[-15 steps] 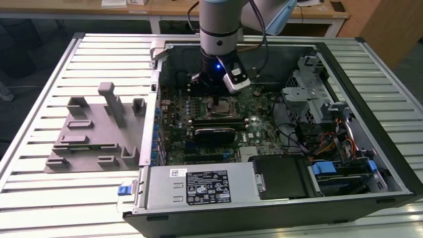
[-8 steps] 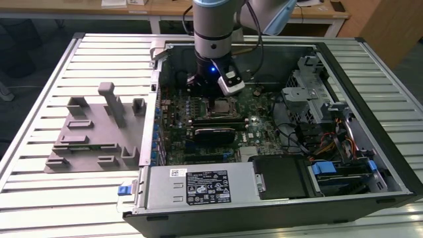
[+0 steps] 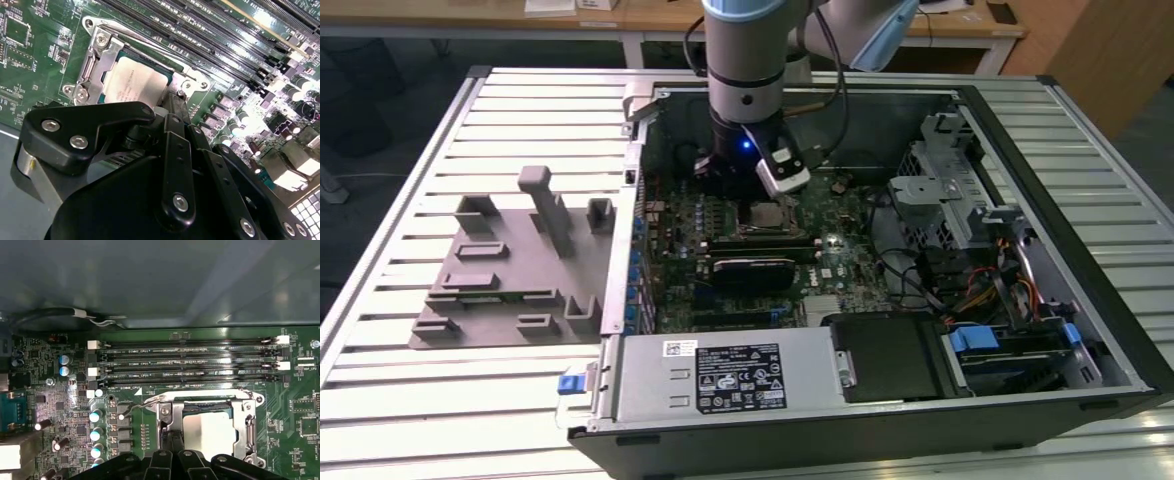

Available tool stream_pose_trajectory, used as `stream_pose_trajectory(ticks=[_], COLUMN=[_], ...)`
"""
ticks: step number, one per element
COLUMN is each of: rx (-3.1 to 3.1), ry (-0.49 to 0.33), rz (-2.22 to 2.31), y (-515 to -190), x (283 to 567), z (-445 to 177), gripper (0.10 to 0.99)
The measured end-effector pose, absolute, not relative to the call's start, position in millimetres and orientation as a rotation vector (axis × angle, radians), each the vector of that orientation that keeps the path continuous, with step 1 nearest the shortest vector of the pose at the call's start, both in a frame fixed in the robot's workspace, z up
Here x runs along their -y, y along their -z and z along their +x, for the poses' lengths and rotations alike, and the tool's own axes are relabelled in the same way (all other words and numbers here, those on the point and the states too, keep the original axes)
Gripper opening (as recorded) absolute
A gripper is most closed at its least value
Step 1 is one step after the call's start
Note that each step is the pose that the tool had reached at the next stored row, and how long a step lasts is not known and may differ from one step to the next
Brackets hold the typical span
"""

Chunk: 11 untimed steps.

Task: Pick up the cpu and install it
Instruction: 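Close the cpu cover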

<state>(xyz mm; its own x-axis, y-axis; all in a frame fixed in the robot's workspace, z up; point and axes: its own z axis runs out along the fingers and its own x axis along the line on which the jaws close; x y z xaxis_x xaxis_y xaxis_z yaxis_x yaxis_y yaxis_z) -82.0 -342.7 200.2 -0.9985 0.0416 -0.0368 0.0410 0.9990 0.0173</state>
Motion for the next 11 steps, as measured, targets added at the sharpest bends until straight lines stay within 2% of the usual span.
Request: stream_pose_trajectory(ticks=[11], rx=[-3.104], ry=[-0.026], rz=[0.062], y=[-198.9], x=[342.7], z=[-77.2], gripper=[0.106])
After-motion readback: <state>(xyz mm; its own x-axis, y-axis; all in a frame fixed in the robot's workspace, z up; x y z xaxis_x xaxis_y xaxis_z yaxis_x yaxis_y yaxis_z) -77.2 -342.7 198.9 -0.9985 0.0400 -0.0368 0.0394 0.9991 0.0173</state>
